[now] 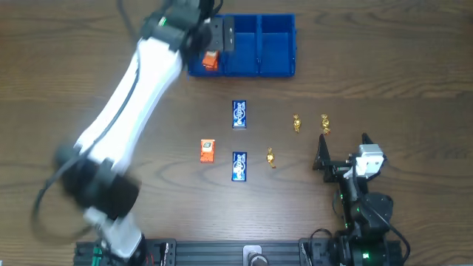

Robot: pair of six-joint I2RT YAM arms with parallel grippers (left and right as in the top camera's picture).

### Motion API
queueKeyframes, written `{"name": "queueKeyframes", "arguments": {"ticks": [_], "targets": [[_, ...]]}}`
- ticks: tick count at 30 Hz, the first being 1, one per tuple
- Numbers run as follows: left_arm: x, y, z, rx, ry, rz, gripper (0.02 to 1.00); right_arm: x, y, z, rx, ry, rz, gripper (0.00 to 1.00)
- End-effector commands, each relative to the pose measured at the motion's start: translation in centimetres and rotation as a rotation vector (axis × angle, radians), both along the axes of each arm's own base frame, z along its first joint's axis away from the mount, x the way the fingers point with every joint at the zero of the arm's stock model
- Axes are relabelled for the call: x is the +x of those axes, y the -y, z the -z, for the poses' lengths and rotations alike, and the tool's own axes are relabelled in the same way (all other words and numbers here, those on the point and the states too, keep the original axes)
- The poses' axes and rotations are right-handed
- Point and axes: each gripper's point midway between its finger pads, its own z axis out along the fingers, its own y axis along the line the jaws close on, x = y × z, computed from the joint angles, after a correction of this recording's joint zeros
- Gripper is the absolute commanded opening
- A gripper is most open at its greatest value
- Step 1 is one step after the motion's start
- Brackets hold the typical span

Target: Sort Candies Into Trays

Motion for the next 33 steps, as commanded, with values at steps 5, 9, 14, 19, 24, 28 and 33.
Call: {"name": "queueKeyframes", "arguments": {"ticks": [5, 9, 14, 19, 24, 28, 33], "targets": [[-13.6, 0.7, 6.9, 0.028, -0.165, 0.042, 0.998, 0.0, 0.0, 0.1, -0.012, -0.001, -0.005, 0.998], [-16.5, -0.5, 14.0, 0.05, -0.294, -0.041, 0.998, 0.0, 0.0, 0.1, -0.012, -0.001, -0.005, 0.998], [-18.5, -0.9, 19.1, 0.038, -0.375, -0.053, 1.0, 0.0, 0.0, 0.1, -0.012, -0.001, -0.005, 0.998], [-19.6, -1.5, 20.6, 0.056, -0.416, -0.065, 0.998, 0.0, 0.0, 0.2, -0.012, -0.001, -0.005, 0.998], [-20.2, -1.2, 21.5, 0.078, -0.443, -0.051, 0.95, 0.0, 0.0, 0.1, -0.012, -0.001, -0.005, 0.998], [-20.4, -1.3, 22.1, 0.082, -0.46, -0.067, 0.897, 0.0, 0.0, 0.2, -0.012, -0.001, -0.005, 0.998], [-20.6, -1.3, 22.6, 0.091, -0.475, -0.067, 0.875, 0.0, 0.0, 0.1, -0.012, -0.001, -0.005, 0.998]]}}
